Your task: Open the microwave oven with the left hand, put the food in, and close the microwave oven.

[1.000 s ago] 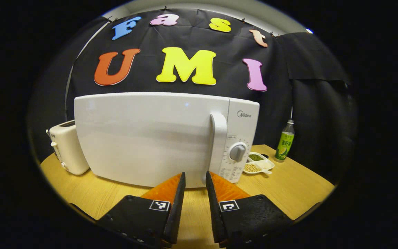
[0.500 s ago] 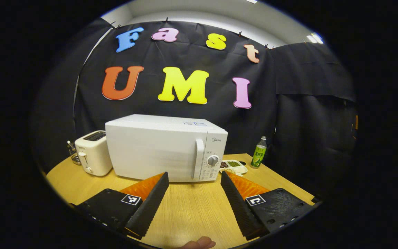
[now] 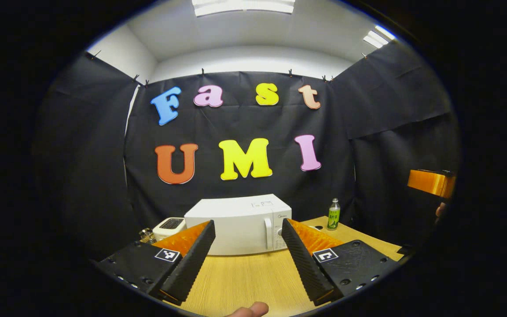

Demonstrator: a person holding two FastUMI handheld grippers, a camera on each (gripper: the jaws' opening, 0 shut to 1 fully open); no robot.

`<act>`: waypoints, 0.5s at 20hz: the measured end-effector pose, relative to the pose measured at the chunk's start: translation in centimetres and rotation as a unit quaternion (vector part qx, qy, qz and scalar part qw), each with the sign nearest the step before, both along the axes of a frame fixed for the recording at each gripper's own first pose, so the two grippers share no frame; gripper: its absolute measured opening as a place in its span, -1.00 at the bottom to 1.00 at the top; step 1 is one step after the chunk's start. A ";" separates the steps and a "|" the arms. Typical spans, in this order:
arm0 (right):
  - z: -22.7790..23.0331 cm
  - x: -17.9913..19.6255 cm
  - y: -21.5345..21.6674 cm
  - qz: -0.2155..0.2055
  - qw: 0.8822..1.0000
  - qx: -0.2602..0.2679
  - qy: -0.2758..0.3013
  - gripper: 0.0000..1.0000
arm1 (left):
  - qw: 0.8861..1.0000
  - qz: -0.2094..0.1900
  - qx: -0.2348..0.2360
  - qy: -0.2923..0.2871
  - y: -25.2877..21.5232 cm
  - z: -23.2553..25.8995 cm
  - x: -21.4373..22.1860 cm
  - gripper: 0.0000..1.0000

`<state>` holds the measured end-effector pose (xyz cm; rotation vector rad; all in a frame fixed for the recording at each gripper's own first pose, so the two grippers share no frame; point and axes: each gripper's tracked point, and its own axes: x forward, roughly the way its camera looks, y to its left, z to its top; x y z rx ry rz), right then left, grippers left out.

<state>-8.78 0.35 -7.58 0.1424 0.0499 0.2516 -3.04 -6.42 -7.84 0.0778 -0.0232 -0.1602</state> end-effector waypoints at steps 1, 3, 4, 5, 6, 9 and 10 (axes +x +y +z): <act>0.1 0.0 -0.1 -0.003 1.000 -0.007 -0.003 0.79 | 1.000 0.004 -0.005 0.000 0.0 0.1 -1.2 0.87; 0.1 -0.1 0.0 -0.004 1.000 -0.008 -0.002 1.00 | 1.000 -0.006 -0.019 -0.006 -0.6 0.9 -2.8 0.89; 0.0 -0.2 0.2 -0.002 1.000 -0.007 0.000 0.80 | 1.000 -0.011 -0.021 -0.010 -0.8 1.4 -3.3 0.90; -0.1 -0.1 0.1 -0.004 1.000 -0.009 0.003 0.80 | 1.000 -0.007 -0.024 -0.013 -0.4 1.9 -3.7 0.90; -0.3 0.1 -0.1 -0.007 1.000 -0.013 0.006 0.80 | 0.999 -0.003 -0.029 -0.017 0.0 2.3 -4.1 0.90; -0.3 0.2 -0.4 -0.016 1.000 -0.019 0.005 0.80 | 0.998 0.022 -0.048 -0.023 1.6 2.6 -4.6 0.90; -0.4 0.1 -0.3 -0.014 1.000 -0.020 0.006 0.80 | 0.998 0.032 -0.053 -0.018 2.3 2.3 -4.6 0.90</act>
